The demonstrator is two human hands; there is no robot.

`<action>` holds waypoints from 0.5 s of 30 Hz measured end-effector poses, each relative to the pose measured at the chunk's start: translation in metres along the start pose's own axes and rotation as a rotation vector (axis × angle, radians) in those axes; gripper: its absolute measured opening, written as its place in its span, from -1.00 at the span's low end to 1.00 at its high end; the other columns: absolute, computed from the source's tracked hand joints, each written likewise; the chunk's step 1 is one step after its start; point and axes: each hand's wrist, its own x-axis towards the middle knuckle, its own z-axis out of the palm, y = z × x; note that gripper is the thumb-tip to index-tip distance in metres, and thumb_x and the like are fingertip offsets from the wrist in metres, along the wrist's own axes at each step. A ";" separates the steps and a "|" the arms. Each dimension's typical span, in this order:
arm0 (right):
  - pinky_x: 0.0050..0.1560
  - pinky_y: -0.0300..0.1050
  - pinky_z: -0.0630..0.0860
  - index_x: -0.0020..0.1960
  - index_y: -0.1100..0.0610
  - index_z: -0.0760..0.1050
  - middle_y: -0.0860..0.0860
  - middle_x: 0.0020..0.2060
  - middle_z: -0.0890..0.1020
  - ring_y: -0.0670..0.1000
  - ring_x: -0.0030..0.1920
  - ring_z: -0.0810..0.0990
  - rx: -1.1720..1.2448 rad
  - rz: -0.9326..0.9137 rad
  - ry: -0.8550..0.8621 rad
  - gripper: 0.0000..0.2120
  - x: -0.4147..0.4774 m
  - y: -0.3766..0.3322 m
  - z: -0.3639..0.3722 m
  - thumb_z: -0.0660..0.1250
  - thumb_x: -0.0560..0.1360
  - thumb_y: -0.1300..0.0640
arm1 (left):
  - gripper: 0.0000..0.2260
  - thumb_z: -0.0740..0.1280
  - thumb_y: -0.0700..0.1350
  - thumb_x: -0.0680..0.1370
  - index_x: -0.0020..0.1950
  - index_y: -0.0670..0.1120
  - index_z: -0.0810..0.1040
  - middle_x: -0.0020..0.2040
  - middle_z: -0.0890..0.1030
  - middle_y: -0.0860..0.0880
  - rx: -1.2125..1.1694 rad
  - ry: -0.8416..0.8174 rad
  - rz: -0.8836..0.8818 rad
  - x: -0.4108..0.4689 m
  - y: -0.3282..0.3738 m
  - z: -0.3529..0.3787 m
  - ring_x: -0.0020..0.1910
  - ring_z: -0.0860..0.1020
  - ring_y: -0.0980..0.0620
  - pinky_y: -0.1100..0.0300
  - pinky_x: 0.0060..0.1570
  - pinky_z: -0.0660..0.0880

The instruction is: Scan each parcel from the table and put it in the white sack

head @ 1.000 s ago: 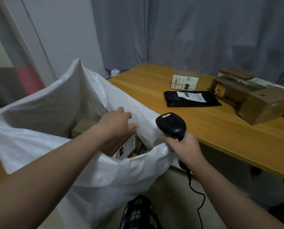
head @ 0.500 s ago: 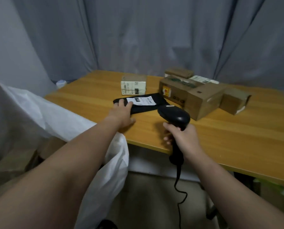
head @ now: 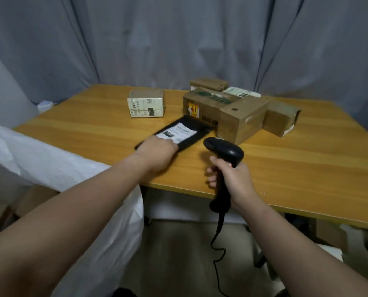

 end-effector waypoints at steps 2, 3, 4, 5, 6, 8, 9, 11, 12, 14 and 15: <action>-0.39 -0.16 0.51 -0.20 0.24 0.55 0.11 -0.40 0.57 -0.01 -0.47 0.51 0.016 -0.014 0.034 -0.83 -0.003 0.001 -0.004 0.39 0.51 0.15 | -0.77 0.13 -0.08 0.62 0.21 -0.08 0.48 0.16 0.56 -0.10 -0.131 0.047 0.065 -0.018 0.036 -0.008 0.03 0.56 -0.11 0.06 -0.05 0.46; -0.40 -0.15 0.50 -0.22 0.23 0.54 0.10 -0.42 0.56 -0.01 -0.49 0.50 0.024 -0.022 0.045 -0.82 -0.004 0.002 -0.007 0.38 0.51 0.16 | -0.78 0.14 -0.05 0.63 0.16 -0.09 0.49 0.12 0.56 -0.10 -0.193 0.054 0.084 -0.025 0.052 -0.010 -0.01 0.56 -0.10 0.07 -0.11 0.46; -0.40 -0.14 0.49 -0.23 0.22 0.53 0.10 -0.43 0.55 -0.01 -0.49 0.50 0.035 -0.029 0.054 -0.82 -0.007 0.003 -0.011 0.38 0.51 0.17 | -0.78 0.14 -0.02 0.63 0.09 -0.10 0.50 0.06 0.57 -0.10 -0.255 0.039 0.086 -0.031 0.064 -0.013 -0.05 0.55 -0.09 0.08 -0.15 0.46; -0.39 -0.13 0.49 -0.23 0.22 0.53 0.09 -0.43 0.54 0.00 -0.49 0.49 0.051 -0.030 0.057 -0.82 -0.008 0.004 -0.014 0.38 0.51 0.17 | -0.76 0.15 0.03 0.63 0.01 -0.10 0.50 -0.01 0.56 -0.09 -0.313 0.019 0.062 -0.033 0.069 -0.015 -0.09 0.53 -0.08 0.10 -0.19 0.45; -0.38 -0.12 0.48 -0.23 0.21 0.53 0.10 -0.43 0.53 0.00 -0.48 0.49 0.070 -0.029 0.057 -0.83 -0.009 0.004 -0.018 0.37 0.51 0.17 | -0.71 0.15 0.08 0.63 -0.04 -0.11 0.50 -0.06 0.55 -0.08 -0.372 0.016 0.009 -0.033 0.069 -0.018 -0.11 0.51 -0.06 0.10 -0.20 0.43; -0.35 -0.13 0.53 -0.18 0.21 0.54 0.10 -0.40 0.55 0.01 -0.44 0.53 0.087 -0.033 0.057 -0.86 -0.012 0.004 -0.026 0.37 0.52 0.18 | -0.62 0.17 0.14 0.62 0.02 -0.17 0.54 0.00 0.54 -0.12 -0.481 0.074 -0.182 -0.026 0.060 -0.021 -0.03 0.51 -0.09 0.08 -0.09 0.43; -0.31 -0.14 0.58 -0.15 0.21 0.55 0.11 -0.37 0.57 0.01 -0.39 0.57 0.088 -0.029 0.061 -0.89 -0.013 0.004 -0.028 0.37 0.52 0.18 | -0.59 0.18 0.17 0.60 0.10 -0.18 0.54 0.06 0.53 -0.13 -0.540 0.064 -0.303 -0.024 0.053 -0.022 0.04 0.50 -0.10 0.08 -0.01 0.42; -0.16 -0.12 0.62 -0.11 0.20 0.56 0.13 -0.29 0.62 0.05 -0.26 0.63 0.075 -0.016 0.065 -0.92 -0.012 0.006 -0.031 0.38 0.51 0.17 | -0.50 0.21 0.22 0.57 0.24 -0.18 0.49 0.15 0.53 -0.12 -0.697 -0.159 -0.453 -0.023 0.044 -0.022 0.13 0.50 -0.12 0.12 0.03 0.39; -0.08 -0.09 0.61 -0.11 0.19 0.57 0.13 -0.25 0.64 0.07 -0.18 0.65 0.046 -0.021 0.055 -0.92 -0.012 0.008 -0.032 0.39 0.50 0.17 | -0.48 0.24 0.23 0.56 0.29 -0.17 0.48 0.20 0.53 -0.12 -0.806 -0.290 -0.469 -0.024 0.045 -0.021 0.17 0.50 -0.12 0.14 0.04 0.38; 0.04 -0.03 0.58 -0.08 0.14 0.60 0.09 -0.17 0.69 0.08 -0.05 0.66 -0.028 -0.044 0.020 -0.93 -0.014 0.013 -0.030 0.42 0.48 0.15 | -0.49 0.35 0.19 0.50 0.29 -0.13 0.50 0.25 0.55 -0.10 -0.970 -0.351 -0.468 -0.023 0.050 -0.014 0.15 0.52 -0.10 0.17 0.04 0.37; 0.07 -0.04 0.57 -0.06 0.11 0.62 0.05 -0.13 0.70 0.06 -0.02 0.66 -0.052 -0.050 0.009 -0.92 -0.016 0.015 -0.029 0.43 0.47 0.13 | -0.50 0.41 0.16 0.47 0.28 -0.13 0.51 0.24 0.57 -0.10 -1.013 -0.326 -0.478 -0.022 0.053 -0.010 0.12 0.53 -0.09 0.18 0.03 0.37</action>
